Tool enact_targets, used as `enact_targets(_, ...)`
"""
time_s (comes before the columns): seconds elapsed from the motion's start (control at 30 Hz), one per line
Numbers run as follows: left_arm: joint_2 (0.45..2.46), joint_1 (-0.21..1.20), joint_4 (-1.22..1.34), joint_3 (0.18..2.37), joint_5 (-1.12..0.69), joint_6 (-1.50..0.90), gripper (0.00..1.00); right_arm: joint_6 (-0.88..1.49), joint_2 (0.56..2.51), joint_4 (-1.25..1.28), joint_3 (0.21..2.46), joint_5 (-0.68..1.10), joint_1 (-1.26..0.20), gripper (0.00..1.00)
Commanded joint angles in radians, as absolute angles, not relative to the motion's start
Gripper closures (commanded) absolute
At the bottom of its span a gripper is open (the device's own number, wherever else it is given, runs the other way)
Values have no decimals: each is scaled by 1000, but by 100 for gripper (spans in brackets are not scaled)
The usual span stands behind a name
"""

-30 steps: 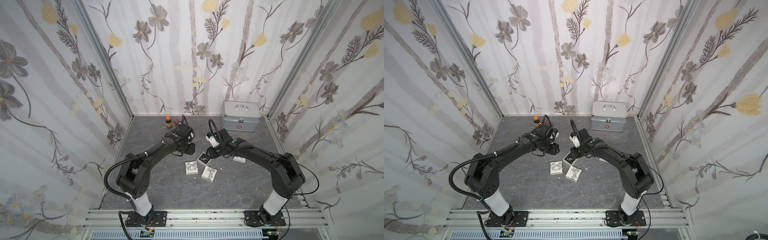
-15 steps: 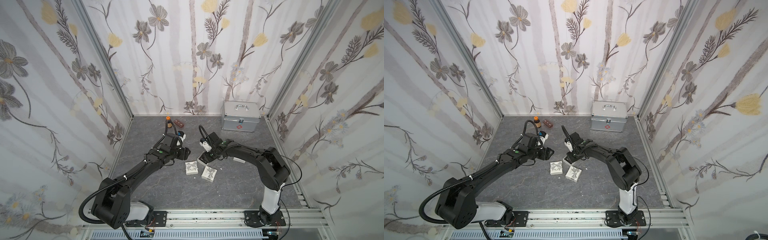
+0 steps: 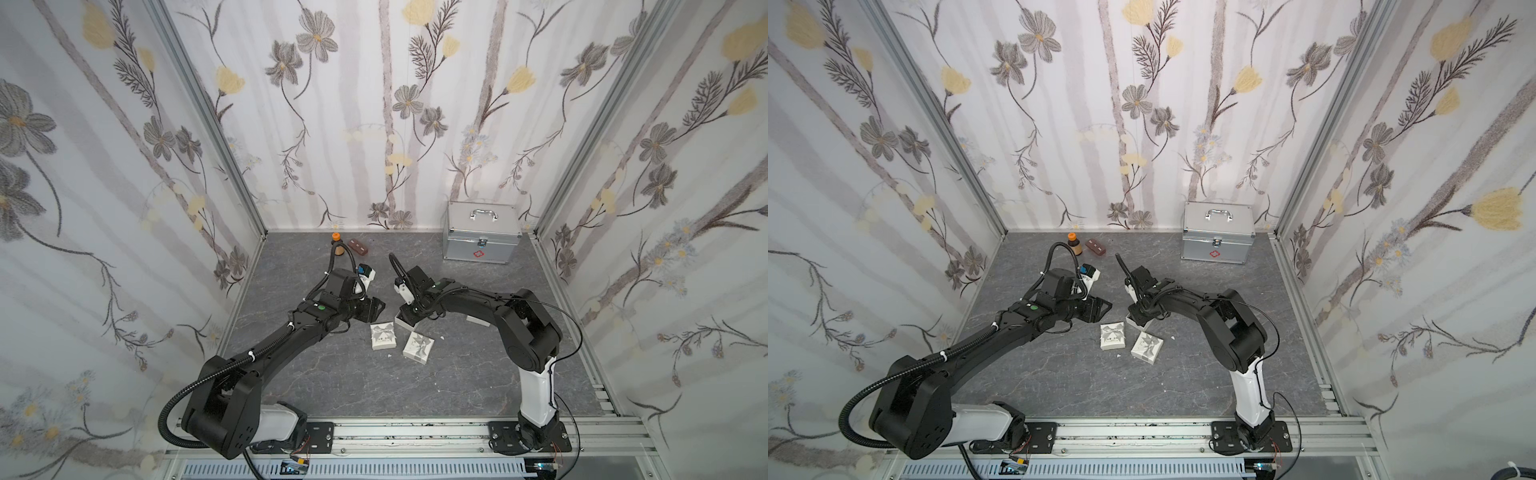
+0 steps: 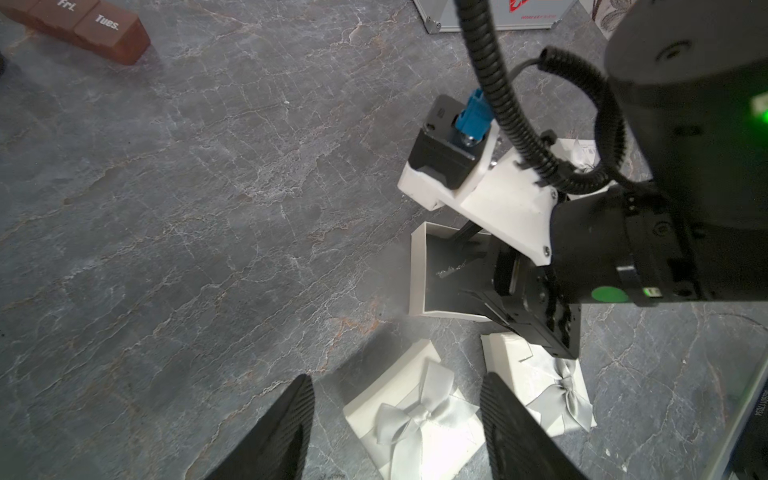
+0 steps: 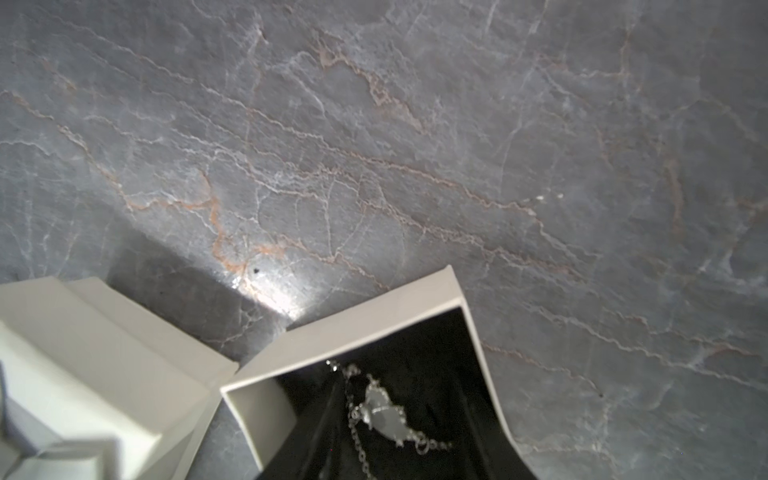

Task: Take the necklace out of the lift-off lid jewelry box
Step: Take out the inner lining from the jewelry box.

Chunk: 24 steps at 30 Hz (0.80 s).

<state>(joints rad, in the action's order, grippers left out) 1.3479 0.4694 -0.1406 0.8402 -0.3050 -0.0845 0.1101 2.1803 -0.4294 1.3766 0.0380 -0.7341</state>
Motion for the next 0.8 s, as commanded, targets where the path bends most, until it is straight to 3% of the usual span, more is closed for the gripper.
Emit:
enact_targets(0.0, 1340, 467, -77, 820, -331, -68, 36, 130, 2211, -415, 1391, 2, -744, 58)
enact_targets(0.33, 1304, 468, -17, 750, -348, -71, 36, 170, 2240, -389, 1368, -2, -743, 81)
enact_targets(0.63, 1365, 472, 49, 730, -336, -85, 38, 181, 2134, -280, 1319, 205, -705, 93)
enact_targets(0.77, 1413, 482, 102, 732, -335, -101, 40, 181, 2104, -266, 1312, 267, -689, 94)
